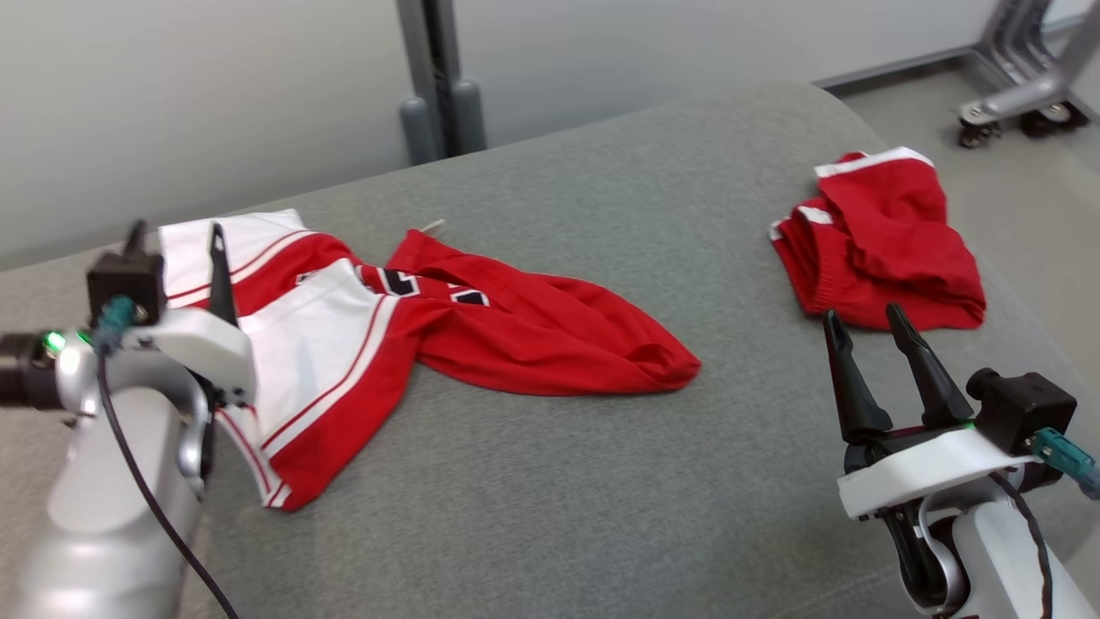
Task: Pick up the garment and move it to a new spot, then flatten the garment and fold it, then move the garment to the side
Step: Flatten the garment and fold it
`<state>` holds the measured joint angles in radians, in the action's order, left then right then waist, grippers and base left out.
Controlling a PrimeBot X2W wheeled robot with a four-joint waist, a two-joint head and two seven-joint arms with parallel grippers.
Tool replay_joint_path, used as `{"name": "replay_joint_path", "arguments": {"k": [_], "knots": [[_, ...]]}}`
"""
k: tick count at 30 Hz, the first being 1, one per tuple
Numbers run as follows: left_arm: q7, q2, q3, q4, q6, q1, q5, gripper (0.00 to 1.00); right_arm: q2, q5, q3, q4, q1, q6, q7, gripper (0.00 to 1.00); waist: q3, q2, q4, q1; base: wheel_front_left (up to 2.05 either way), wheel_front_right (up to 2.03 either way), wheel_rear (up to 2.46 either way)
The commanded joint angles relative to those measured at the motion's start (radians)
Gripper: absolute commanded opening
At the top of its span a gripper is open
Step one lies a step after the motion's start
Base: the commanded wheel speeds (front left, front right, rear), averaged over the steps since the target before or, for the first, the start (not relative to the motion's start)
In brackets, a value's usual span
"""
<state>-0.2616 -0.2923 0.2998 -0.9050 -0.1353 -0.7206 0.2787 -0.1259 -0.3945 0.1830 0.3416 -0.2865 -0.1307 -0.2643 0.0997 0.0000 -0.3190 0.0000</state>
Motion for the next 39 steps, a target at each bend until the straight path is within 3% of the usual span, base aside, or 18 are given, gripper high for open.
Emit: {"name": "replay_joint_path", "arguments": {"k": [1,14,19,32,39], "knots": [[-0.004,0.011,-0.011,0.046,-0.012,0.049,0.007,1.0,-0.008,0.009,-0.006,-0.003,0.014,0.0,0.0,1.0,-0.029,0.0,0.05,0.0,0.0,0.0,0.0],[-0.004,0.134,-0.07,0.47,-0.071,0.418,-0.02,1.0,-0.006,0.017,-0.063,-0.033,0.077,0.0,0.0,1.0,-0.091,0.0,0.207,0.0,0.0,0.0,0.0],[-0.004,0.175,-0.097,0.562,-0.061,0.523,-0.038,1.0,0.004,0.014,-0.069,-0.042,0.095,0.0,0.0,1.0,-0.104,0.0,0.23,0.0,0.0,0.0,0.0],[-0.004,0.233,-0.095,0.574,-0.022,0.611,-0.104,1.0,0.007,-0.01,-0.069,-0.034,0.112,0.0,0.0,1.0,-0.111,0.0,0.27,0.0,0.0,0.0,0.0],[-0.004,0.237,-0.064,0.549,0.002,0.605,-0.112,1.0,-0.051,-0.023,0.015,0.018,0.019,0.0,0.0,1.0,-0.101,0.0,0.317,0.0,0.0,0.0,0.0]]}}
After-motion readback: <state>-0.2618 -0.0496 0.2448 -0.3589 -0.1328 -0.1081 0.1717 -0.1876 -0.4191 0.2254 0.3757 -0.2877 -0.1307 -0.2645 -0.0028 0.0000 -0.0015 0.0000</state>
